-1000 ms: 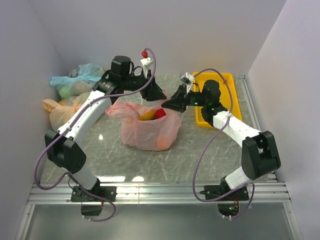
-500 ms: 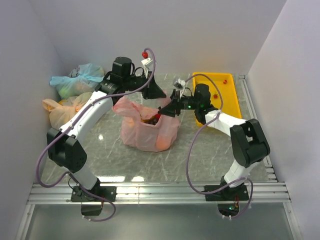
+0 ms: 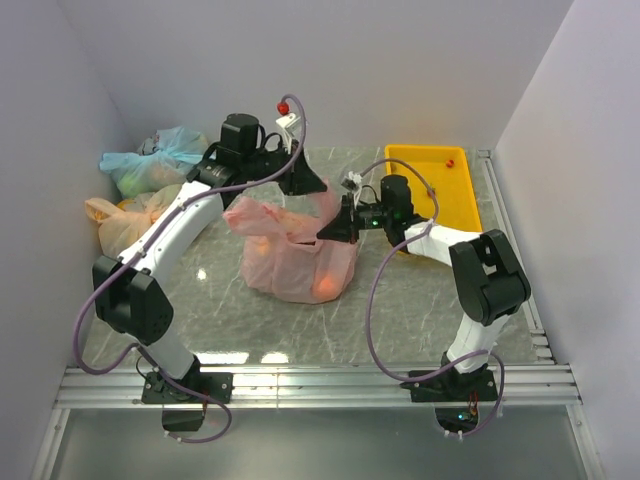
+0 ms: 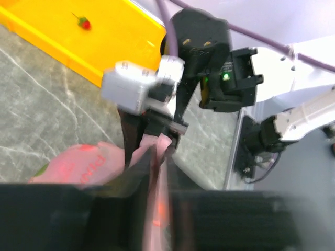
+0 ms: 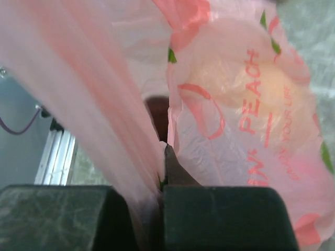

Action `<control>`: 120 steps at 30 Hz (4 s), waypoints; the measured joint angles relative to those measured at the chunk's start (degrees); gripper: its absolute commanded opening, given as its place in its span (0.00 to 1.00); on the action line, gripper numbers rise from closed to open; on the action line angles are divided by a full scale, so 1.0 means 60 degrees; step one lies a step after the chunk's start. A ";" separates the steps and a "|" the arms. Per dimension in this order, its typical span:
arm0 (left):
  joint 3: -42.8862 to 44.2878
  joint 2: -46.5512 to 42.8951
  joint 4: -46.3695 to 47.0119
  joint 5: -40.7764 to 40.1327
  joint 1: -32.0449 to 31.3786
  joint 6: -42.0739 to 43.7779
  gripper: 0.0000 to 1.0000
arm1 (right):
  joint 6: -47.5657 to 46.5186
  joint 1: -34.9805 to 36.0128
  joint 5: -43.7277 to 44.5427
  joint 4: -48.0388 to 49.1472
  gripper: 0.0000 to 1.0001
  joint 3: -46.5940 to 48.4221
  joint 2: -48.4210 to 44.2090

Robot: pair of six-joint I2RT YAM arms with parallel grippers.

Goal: Place the fake fruits into the plastic bag and tie a complex knot

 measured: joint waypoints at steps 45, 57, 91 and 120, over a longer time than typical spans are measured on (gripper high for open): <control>-0.5144 -0.4164 -0.0685 0.0270 0.1902 0.4397 0.01 | -0.6801 -0.0874 0.1213 -1.2619 0.00 0.3453 0.0652; -0.4076 -0.4572 -0.2962 0.0721 0.2954 0.5064 0.00 | -0.6011 -0.0667 0.2732 -1.2440 0.23 0.4266 0.0681; -0.3625 -0.4022 -0.2980 0.0572 0.2120 0.4411 0.00 | -0.3049 0.2696 0.1654 -0.2699 0.99 0.2820 -0.1220; -0.3610 -0.4404 -0.2160 0.0186 0.2095 0.2827 0.00 | -0.2415 0.3107 0.2160 -0.1530 0.42 0.2277 0.0911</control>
